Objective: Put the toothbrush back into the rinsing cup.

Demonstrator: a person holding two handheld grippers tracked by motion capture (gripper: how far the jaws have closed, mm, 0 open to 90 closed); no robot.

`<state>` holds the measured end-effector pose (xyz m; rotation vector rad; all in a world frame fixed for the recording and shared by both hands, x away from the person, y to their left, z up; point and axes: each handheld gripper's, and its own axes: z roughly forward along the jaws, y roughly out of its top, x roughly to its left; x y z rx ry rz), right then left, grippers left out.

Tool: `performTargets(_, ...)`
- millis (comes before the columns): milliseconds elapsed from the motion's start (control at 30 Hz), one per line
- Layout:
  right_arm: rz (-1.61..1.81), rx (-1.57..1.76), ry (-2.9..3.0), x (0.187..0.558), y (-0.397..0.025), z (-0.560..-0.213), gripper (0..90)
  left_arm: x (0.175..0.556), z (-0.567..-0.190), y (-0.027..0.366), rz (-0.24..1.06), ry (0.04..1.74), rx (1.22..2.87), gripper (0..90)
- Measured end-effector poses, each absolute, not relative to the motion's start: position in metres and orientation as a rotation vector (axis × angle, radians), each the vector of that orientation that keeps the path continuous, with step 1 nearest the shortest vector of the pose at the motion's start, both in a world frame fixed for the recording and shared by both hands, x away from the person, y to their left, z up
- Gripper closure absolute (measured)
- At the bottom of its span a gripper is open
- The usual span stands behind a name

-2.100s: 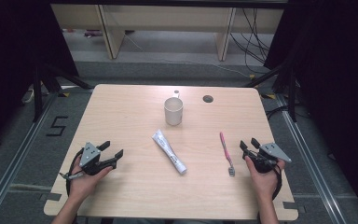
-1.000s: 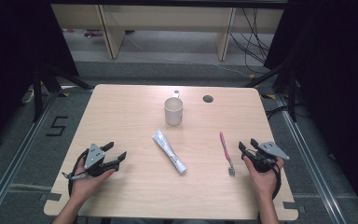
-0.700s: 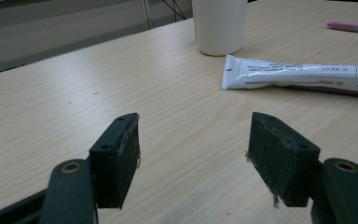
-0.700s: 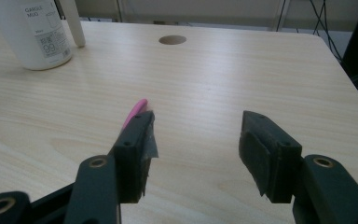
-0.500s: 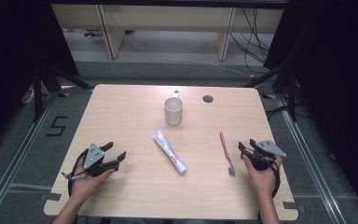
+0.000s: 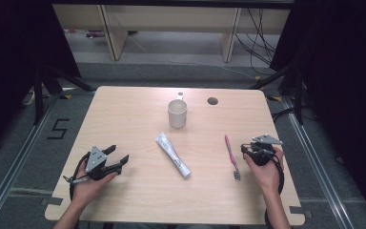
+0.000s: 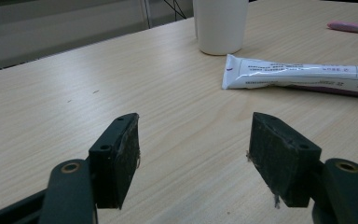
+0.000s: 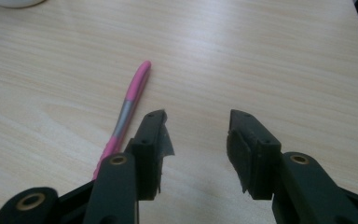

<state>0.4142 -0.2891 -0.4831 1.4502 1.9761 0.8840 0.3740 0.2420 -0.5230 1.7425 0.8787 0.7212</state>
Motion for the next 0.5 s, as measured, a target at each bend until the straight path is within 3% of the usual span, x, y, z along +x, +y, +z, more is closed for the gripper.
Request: performTargets(500,0.64,1.623,2.227,0.439,-0.266,-0.458,58.6,0.374,-0.523,0.242,0.719,0.881,1.745,32.9)
